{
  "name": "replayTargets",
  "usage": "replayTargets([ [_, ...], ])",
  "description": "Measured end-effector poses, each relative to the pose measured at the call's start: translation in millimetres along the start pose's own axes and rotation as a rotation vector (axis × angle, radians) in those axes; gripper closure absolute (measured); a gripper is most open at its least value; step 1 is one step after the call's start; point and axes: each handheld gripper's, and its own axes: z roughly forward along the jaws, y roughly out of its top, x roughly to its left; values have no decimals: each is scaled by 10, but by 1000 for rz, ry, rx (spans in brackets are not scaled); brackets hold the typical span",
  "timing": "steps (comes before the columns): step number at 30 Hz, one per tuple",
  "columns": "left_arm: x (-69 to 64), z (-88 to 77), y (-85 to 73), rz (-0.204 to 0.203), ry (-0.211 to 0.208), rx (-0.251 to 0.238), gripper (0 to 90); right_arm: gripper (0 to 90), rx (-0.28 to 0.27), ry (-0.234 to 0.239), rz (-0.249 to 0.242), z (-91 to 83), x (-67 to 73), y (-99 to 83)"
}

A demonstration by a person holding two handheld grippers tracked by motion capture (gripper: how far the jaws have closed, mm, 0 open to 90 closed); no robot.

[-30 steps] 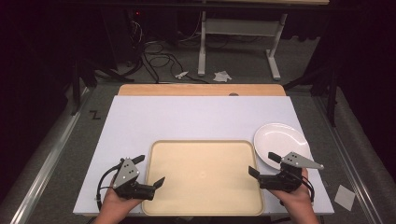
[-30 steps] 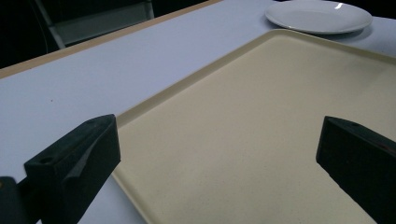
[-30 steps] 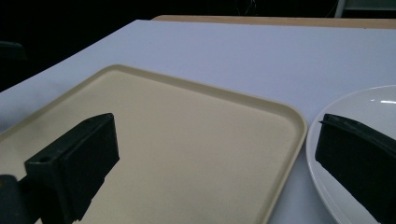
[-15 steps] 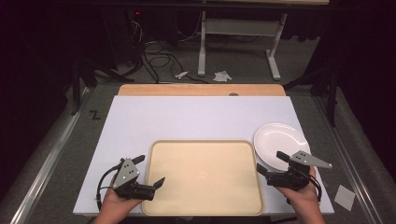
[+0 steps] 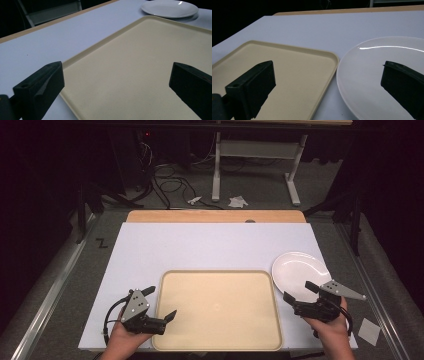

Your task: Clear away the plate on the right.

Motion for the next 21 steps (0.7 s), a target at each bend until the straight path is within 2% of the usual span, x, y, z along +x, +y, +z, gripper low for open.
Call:
replayTargets([
  [12, 3, 22, 14, 3, -2, -2, 7, 1, -18, -54, 41, -104, -194, -30],
  [21, 10, 48, 32, 1, -5, -10, 7, 0, -33, -74, 65, -188, -267, -53],
])
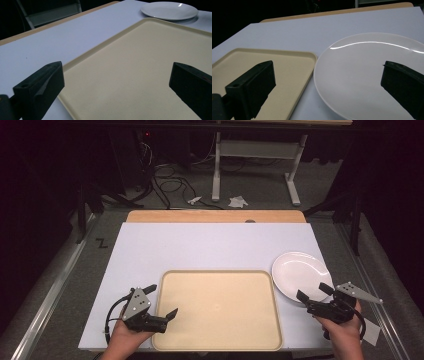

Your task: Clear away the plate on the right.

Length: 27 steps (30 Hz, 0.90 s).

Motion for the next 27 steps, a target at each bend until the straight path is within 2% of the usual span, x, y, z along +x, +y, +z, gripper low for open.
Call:
replayTargets([
  [12, 35, 57, 17, -7, 3, -6, 9, 0, 7, -31, 31, -92, -103, -54],
  [21, 33, 66, 17, -5, -3, -3, 10, 0, 35, -42, 48, -75, -133, -82],
  [27, 31, 67, 18, -7, -3, -4, 11, 1, 40, -36, 79, -67, -163, -96],
])
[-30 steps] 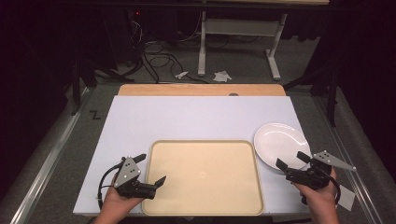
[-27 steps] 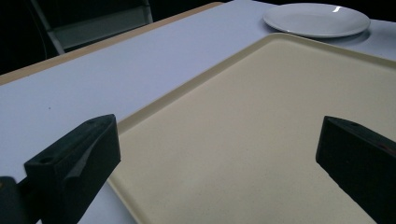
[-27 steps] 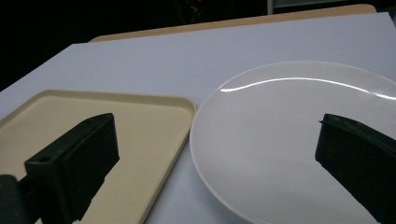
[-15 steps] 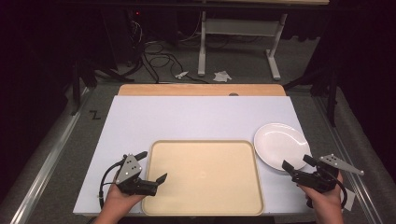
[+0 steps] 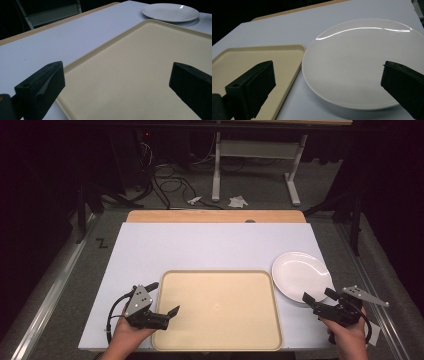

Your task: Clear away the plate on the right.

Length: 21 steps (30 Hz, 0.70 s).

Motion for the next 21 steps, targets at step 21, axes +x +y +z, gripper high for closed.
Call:
replayTargets([
  [21, -5, 21, -1, 1, -6, 6, 13, 1, 8, 24, 155, -12, -131, -25],
])
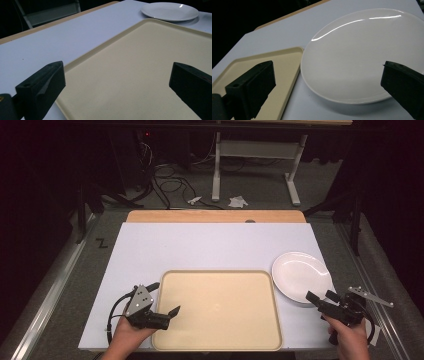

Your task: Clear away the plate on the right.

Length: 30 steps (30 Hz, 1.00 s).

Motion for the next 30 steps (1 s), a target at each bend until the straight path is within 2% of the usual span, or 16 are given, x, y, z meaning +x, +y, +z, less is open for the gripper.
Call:
replayTargets([
  [3, -1, -1, 0, 0, -1, 0, 14, 1, -1, 16, 46, -6, -52, -5],
  [4, -1, -1, 0, 0, -2, 0, 14, 1, -6, 21, 82, -13, -82, -7],
  [5, 0, -1, 0, 1, -2, 0, 15, 1, -5, 21, 97, -17, -95, -8],
  [13, -6, 5, -1, 4, -6, 4, 16, 1, -6, 26, 172, -28, -170, -16],
  [16, -9, 6, -1, 6, -8, 6, 17, 2, -1, 29, 219, -24, -214, -30],
  [21, -11, 8, -3, 10, -10, 10, 17, 2, -1, 36, 267, -24, -240, -36],
  [22, -12, 8, -3, 11, -11, 11, 17, 2, -2, 37, 263, -22, -257, -41],
  [24, -12, 8, -4, 12, -11, 11, 18, 3, 2, 40, 301, -23, -258, -44],
  [30, -18, 10, -5, 15, -12, 13, 18, 2, 16, 50, 337, -5, -288, -63],
])
